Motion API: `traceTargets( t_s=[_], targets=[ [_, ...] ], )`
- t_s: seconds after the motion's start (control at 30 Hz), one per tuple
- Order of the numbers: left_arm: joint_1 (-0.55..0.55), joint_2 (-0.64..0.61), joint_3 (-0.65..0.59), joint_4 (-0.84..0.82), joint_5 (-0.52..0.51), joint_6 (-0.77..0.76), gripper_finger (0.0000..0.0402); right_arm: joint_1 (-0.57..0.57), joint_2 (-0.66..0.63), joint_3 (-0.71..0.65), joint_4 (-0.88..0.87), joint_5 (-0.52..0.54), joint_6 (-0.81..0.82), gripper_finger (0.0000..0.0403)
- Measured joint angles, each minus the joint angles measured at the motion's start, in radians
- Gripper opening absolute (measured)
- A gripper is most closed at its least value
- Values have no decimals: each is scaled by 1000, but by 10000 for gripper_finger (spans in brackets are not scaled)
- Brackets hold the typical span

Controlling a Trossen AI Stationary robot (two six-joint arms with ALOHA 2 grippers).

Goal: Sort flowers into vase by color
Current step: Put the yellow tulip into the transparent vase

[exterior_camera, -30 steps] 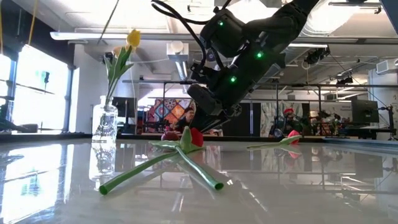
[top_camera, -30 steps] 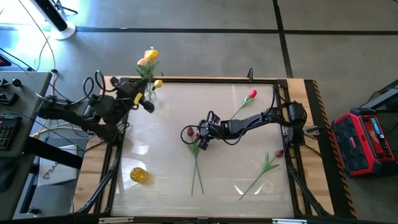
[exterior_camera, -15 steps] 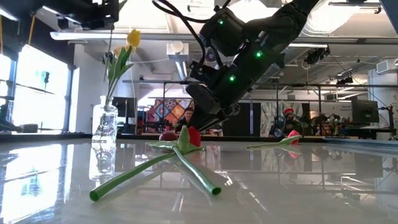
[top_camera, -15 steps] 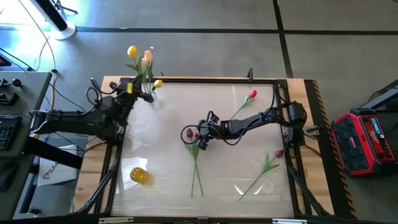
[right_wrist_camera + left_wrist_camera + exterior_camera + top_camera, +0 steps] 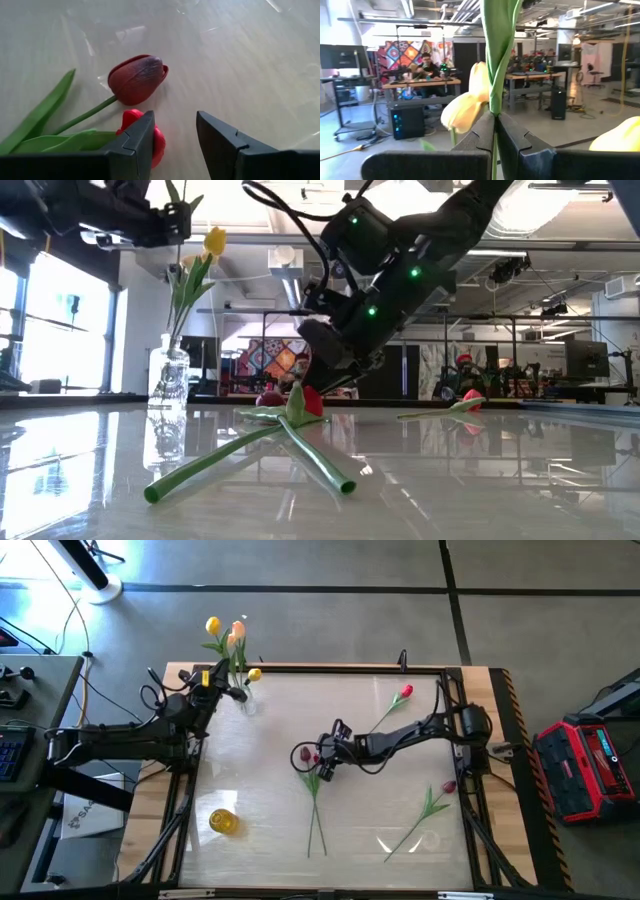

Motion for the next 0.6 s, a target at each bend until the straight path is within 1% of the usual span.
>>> traceTargets(
  t_s=[0.1, 0.27, 0.43, 0.6],
  targets=[
    [26, 0, -14, -1, 10, -8, 0, -1, 14, 0, 5, 2, -2, 138],
    [62, 1, -15, -3, 81, -54, 0, -13, 21, 0, 28, 9, -27, 138],
    [75, 23, -15, -33, 84, -68, 0, -9, 22, 0, 76, 54, -59, 138],
    [80, 58, -15, -40, 78, -81, 0, -5, 22, 0, 95, 55, -66, 138]
  ],
)
